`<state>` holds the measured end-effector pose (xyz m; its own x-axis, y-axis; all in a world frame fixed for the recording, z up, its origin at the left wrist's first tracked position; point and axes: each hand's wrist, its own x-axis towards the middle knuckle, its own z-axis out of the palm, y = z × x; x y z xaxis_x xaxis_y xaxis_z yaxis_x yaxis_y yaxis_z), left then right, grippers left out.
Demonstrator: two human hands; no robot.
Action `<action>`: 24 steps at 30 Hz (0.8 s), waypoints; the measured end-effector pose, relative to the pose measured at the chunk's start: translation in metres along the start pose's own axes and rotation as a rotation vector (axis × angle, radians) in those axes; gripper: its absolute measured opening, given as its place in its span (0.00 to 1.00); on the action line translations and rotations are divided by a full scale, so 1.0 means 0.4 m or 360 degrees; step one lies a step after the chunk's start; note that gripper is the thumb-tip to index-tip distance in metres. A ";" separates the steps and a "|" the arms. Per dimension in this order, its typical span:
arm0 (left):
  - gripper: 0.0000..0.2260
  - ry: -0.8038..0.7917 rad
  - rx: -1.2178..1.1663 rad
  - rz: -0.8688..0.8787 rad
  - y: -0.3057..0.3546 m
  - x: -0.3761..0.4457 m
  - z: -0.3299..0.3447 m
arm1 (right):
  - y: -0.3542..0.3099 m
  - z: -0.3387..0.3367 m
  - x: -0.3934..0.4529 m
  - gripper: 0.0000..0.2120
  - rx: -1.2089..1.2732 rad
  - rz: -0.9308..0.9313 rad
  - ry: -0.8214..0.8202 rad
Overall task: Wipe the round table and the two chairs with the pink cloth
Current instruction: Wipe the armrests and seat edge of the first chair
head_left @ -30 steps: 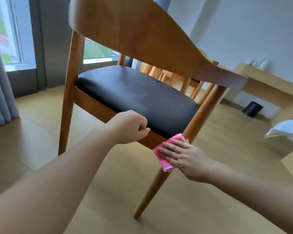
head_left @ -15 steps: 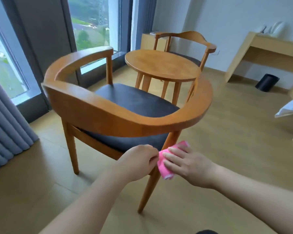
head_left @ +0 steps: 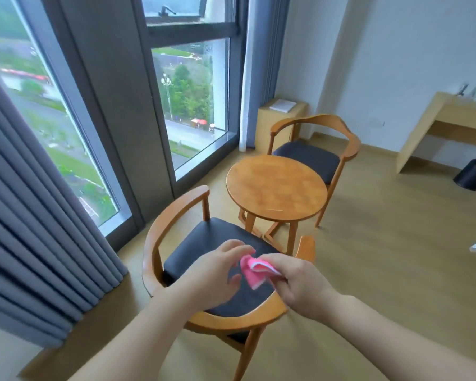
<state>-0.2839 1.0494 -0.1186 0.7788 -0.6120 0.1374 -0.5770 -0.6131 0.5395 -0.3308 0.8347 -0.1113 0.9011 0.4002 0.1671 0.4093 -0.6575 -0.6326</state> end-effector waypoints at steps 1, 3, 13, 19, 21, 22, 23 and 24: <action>0.24 0.0035 0.0026 -0.0010 0.017 0.012 -0.056 | -0.035 -0.036 0.038 0.12 0.0097 -0.0039 -0.0016; 0.22 0.0126 0.0033 0.0001 0.030 0.029 -0.151 | -0.095 -0.078 0.113 0.12 0.0220 -0.0127 -0.0030; 0.04 0.0289 -0.0082 -0.0137 -0.182 -0.017 -0.505 | -0.317 0.018 0.424 0.16 0.0350 -0.0218 0.0043; 0.05 0.0263 -0.0115 -0.0110 -0.337 0.020 -0.633 | -0.353 0.104 0.578 0.09 0.0346 -0.0027 0.0128; 0.06 0.0170 -0.0240 -0.0187 -0.370 0.057 -0.642 | -0.340 0.113 0.612 0.11 0.0353 0.0006 0.0159; 0.08 0.0137 -0.0295 -0.0219 -0.384 0.081 -0.642 | -0.331 0.110 0.628 0.12 0.0364 0.0027 0.0165; 0.09 0.0122 -0.0334 -0.0234 -0.396 0.107 -0.641 | -0.320 0.104 0.646 0.12 0.0382 0.0046 0.0169; 0.10 0.0115 -0.0360 -0.0235 -0.406 0.135 -0.641 | -0.308 0.094 0.664 0.11 0.0396 0.0058 0.0180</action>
<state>-0.0851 1.2441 0.0142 0.8707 -0.4820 0.0980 -0.3926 -0.5610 0.7287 -0.1474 1.0459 -0.0176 0.9306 0.2959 0.2153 0.3410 -0.4873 -0.8039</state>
